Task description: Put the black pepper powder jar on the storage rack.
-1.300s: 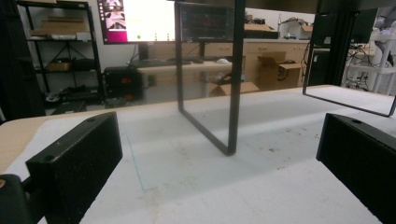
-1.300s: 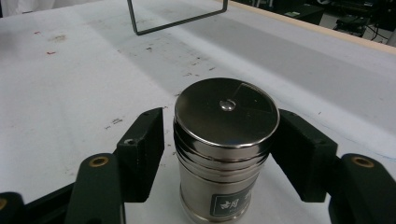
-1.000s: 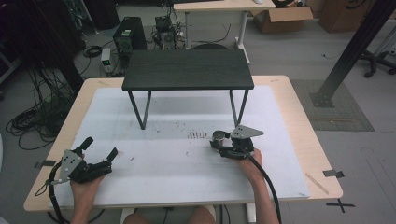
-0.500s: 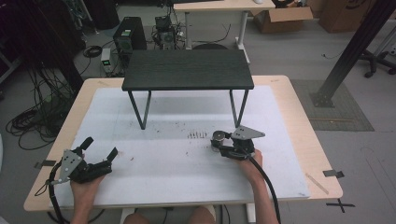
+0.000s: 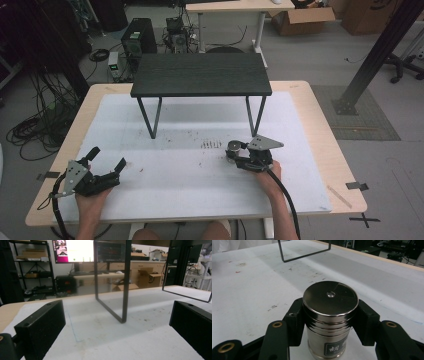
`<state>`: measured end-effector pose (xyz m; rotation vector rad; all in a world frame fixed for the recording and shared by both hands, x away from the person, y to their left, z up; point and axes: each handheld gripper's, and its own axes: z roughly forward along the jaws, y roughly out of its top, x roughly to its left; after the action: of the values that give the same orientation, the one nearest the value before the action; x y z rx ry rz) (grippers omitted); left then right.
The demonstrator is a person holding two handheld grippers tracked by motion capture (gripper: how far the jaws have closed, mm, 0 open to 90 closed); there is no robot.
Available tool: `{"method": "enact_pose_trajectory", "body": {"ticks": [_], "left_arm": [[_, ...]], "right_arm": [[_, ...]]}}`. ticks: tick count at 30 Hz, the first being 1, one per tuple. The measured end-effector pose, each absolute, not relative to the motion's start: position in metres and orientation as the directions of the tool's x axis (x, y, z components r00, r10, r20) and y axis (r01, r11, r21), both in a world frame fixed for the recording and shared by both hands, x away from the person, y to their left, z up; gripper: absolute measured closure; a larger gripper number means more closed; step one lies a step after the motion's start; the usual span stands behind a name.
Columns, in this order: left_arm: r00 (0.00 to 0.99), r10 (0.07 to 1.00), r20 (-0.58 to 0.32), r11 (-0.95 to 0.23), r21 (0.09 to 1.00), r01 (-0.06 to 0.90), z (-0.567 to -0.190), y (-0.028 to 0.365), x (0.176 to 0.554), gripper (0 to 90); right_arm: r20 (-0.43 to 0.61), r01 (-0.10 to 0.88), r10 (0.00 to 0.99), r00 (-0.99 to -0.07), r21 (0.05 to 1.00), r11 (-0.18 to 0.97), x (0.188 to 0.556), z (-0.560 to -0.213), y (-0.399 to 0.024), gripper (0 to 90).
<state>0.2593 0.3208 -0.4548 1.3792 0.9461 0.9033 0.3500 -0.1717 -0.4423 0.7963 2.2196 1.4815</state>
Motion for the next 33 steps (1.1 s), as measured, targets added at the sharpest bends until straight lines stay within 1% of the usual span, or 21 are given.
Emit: {"method": "enact_pose_trajectory", "body": {"ticks": [9,12,19,20,23,24,31,33], "left_arm": [[0.372,0.928,-0.016,0.005,0.999,0.032,-0.455,0.321,0.259,0.8],[0.372,0.928,-0.017,0.005,0.999,0.032,-0.455,0.321,0.26,0.8],[0.371,0.928,-0.018,0.006,0.999,0.033,-0.455,0.321,0.26,0.9],[0.372,0.928,-0.017,0.005,0.999,0.034,-0.455,0.321,0.26,0.9],[0.372,0.928,-0.017,0.005,0.999,0.034,-0.455,0.321,0.26,0.9],[0.372,0.928,-0.017,0.005,0.999,0.035,-0.455,0.321,0.26,0.9],[0.372,0.928,-0.018,0.005,0.999,0.035,-0.455,0.321,0.26,1.0],[0.372,0.928,-0.018,0.005,0.999,0.035,-0.455,0.321,0.26,1.0]], "right_arm": [[0.002,0.24,0.611,-0.792,0.92,0.308,0.346,-0.439,-0.17,49.1],[0.016,0.243,0.612,-0.791,0.925,0.291,0.345,-0.435,-0.173,49.1],[0.011,0.236,0.596,-0.803,0.924,0.301,0.342,-0.418,-0.172,49.2],[0.009,0.231,0.591,-0.806,0.925,0.301,0.342,-0.41,-0.171,49.2],[0.007,0.225,0.585,-0.811,0.927,0.3,0.341,-0.404,-0.169,49.2],[0.007,0.221,0.578,-0.816,0.927,0.301,0.341,-0.396,-0.166,49.2],[0.003,0.211,0.561,-0.828,0.928,0.306,0.34,-0.373,-0.159,49.2],[0.019,0.216,0.555,-0.832,0.932,0.292,0.342,-0.365,-0.158,49.2]]}}
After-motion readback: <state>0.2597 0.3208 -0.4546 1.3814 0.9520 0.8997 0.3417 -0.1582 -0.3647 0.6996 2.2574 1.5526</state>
